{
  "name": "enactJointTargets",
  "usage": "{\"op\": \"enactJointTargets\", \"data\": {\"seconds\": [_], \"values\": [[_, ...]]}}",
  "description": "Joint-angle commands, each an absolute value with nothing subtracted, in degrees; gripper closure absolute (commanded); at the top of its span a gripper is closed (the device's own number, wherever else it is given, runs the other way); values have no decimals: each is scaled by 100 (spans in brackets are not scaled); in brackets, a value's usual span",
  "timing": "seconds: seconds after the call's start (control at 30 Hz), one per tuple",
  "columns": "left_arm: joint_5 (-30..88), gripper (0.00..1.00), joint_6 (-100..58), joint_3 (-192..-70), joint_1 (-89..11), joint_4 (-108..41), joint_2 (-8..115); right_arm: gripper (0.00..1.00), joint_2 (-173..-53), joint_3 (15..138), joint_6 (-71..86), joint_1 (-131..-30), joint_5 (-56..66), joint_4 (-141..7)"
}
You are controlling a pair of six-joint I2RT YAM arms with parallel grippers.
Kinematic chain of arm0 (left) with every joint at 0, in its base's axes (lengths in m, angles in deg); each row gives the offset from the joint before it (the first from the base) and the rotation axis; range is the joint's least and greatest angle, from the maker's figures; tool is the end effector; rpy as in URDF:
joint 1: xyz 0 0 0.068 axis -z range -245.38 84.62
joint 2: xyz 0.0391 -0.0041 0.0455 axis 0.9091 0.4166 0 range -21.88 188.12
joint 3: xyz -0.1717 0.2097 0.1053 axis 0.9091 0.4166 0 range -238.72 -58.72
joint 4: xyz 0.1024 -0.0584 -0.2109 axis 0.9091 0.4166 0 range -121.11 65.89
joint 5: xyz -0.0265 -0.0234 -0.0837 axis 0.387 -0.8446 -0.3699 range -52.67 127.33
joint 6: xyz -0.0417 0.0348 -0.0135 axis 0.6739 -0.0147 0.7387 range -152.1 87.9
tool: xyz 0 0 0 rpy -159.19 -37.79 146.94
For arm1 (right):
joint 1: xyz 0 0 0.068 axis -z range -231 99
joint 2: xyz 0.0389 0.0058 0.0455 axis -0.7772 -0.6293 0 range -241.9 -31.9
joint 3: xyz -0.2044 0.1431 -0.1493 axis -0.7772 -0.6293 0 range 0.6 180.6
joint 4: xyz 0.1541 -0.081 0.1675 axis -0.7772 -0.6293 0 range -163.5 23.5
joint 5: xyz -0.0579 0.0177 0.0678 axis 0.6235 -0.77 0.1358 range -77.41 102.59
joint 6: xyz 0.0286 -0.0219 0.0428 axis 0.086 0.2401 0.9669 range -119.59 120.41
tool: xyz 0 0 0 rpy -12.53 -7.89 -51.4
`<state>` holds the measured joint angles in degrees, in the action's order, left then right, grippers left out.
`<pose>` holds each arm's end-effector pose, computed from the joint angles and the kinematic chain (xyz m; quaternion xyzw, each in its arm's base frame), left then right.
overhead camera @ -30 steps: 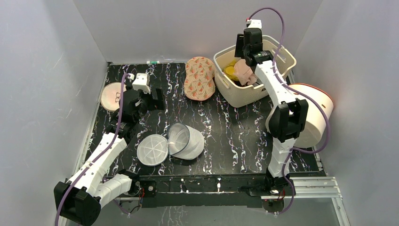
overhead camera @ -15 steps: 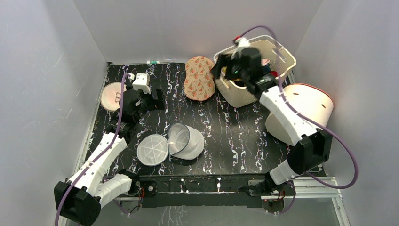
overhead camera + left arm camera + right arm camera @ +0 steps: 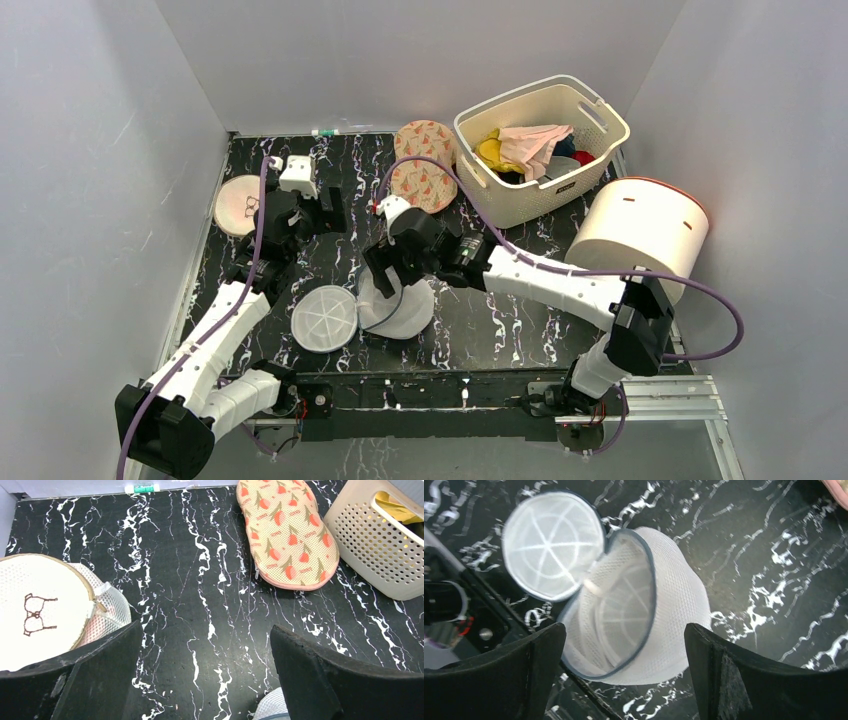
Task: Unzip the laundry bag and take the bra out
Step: Move the laundry bag to the center of the board.
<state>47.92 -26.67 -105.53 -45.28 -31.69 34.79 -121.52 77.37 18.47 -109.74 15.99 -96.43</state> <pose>0.1958 -0.0641 0.3523 0.0376 0.7601 -0.0739 0.6444 0.1743 0.2827 0.3284 -0.3071 0.8629 0.2273 0.3306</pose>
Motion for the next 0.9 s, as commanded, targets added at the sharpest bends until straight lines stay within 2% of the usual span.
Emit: {"op": "enactJointTargets", "data": {"seconds": [0.0, 0.3, 0.47, 0.57, 0.6, 0.77, 0.87], "values": [[5000, 2, -2728, -10493, -4507, -3251, 3383, 15, -12054, 7562, 1776, -11140, 2687, -9852], [4975, 2, -2705, -10473, -4507, -3252, 3631, 27, -12149, 7144, 1855, -11195, 3153, -9124], [4942, 2, -2670, -10477, -4501, -3241, 3731, 43, -12229, 6939, 2016, -11174, 3756, -9087], [4880, 1, -2639, -10467, -4503, -3258, 3740, 67, -12188, 6774, 2257, -11045, 4138, -9220], [4858, 2, -2634, -10467, -4504, -3260, 3756, 71, -12137, 6713, 2342, -10938, 4224, -9270], [4843, 2, -2621, -10495, -4503, -3242, 3802, 73, -11541, 6144, 2181, -10048, 4112, -9054], [4857, 2, -2621, -10483, -4501, -3248, 3789, 73, -11224, 5917, 1598, -9893, 3922, -8641]]}}
